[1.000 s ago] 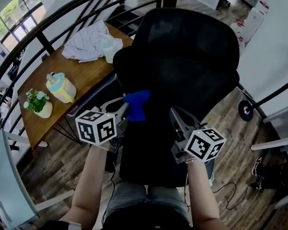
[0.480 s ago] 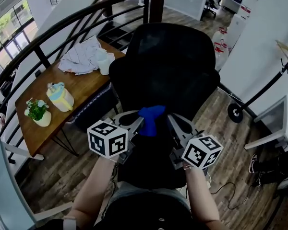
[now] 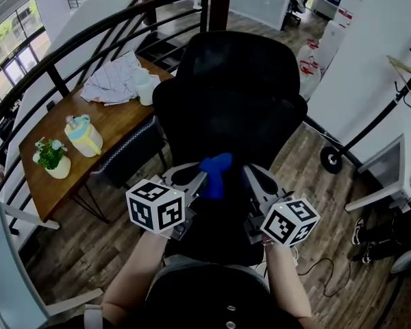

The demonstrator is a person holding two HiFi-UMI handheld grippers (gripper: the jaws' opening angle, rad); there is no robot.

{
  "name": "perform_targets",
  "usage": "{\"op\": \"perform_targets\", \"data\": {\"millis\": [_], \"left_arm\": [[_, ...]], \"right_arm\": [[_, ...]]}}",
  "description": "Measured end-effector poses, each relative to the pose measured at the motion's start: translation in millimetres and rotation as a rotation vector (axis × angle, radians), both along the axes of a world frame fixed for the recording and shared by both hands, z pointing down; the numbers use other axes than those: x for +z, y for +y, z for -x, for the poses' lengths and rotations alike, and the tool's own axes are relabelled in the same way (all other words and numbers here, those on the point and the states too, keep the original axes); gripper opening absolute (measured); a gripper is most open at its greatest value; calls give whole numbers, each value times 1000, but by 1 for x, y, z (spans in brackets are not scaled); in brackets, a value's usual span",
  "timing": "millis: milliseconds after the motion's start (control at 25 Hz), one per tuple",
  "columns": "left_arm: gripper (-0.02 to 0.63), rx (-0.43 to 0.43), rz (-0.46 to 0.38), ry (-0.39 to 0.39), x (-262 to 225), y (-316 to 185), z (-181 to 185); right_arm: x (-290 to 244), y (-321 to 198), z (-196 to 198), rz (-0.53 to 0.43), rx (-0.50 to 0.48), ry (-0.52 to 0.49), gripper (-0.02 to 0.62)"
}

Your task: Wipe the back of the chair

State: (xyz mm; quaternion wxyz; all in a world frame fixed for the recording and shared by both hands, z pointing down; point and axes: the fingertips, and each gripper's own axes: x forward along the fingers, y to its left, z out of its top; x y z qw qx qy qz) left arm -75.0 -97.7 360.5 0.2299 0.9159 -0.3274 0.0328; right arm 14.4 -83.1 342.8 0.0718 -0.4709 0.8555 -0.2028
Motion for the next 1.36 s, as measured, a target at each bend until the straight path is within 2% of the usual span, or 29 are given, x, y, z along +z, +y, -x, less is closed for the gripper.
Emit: {"op": "perform_targets", "data": {"millis": [520, 800, 1080, 1360], "left_arm": [[38, -11, -1, -32, 6, 9, -5], [38, 10, 14, -2, 10, 18, -10], [38, 26, 21, -33, 16, 23, -13], [38, 37, 39, -24, 19, 31, -16]], "right_arm": [[9, 12, 6, 10, -43, 54, 29], [27, 22, 10, 60, -83, 44, 29], [38, 31, 6, 90, -85, 45, 29], [39, 30, -9, 92, -54, 41, 29]]}}
